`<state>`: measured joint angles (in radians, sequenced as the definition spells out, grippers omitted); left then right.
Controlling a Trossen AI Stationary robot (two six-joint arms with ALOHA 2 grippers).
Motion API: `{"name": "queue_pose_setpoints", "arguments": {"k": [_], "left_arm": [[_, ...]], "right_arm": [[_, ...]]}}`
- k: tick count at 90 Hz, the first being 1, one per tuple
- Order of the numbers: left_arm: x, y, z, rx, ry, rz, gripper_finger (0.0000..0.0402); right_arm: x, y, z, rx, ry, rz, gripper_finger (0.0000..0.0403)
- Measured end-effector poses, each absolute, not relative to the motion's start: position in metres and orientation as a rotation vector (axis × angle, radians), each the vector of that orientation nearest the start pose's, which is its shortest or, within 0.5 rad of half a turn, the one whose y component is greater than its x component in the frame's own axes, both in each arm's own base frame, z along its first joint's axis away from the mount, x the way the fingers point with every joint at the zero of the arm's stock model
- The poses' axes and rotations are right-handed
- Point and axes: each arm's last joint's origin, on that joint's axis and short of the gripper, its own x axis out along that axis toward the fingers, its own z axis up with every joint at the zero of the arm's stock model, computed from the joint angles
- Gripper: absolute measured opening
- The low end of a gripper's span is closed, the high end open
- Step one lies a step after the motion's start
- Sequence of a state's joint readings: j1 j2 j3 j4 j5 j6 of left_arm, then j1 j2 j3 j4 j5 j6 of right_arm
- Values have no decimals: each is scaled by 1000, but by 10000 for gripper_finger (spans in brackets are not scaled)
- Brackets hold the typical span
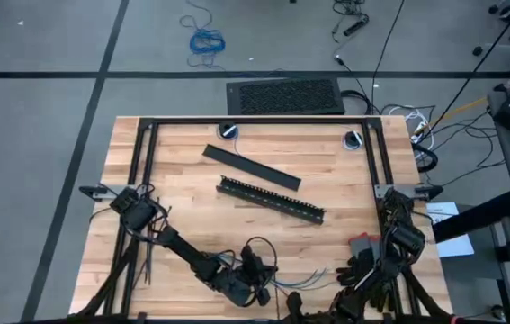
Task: Ziptie cables
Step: Wrap the cable wires with the black zip tie
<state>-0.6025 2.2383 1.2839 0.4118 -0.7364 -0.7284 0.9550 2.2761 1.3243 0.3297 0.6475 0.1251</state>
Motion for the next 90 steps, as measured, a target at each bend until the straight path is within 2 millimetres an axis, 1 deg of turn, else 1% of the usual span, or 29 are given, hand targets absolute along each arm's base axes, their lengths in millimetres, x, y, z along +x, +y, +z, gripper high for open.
{"name": "queue_pose_setpoints", "arguments": {"k": [8,16,21,28,45,61,77,90], "left_arm": [[382,-239,100,-379,352,274,0],[382,-239,100,-378,352,275,0],[382,-239,99,-374,349,281,0],[382,-239,100,-325,341,294,0],[376,-246,103,-78,311,312,0],[373,-254,109,129,285,320,0],[370,-257,109,274,301,307,0],[367,-261,109,448,322,300,0]], "right_arm": [[278,362,87,-303,449,262,68],[277,363,87,-291,451,259,21],[277,363,87,-278,451,252,8],[277,363,87,-246,455,242,3],[275,363,88,-184,436,164,1],[277,361,89,-76,424,96,0],[284,354,91,38,362,-41,0],[286,345,89,167,282,-178,0]]}}
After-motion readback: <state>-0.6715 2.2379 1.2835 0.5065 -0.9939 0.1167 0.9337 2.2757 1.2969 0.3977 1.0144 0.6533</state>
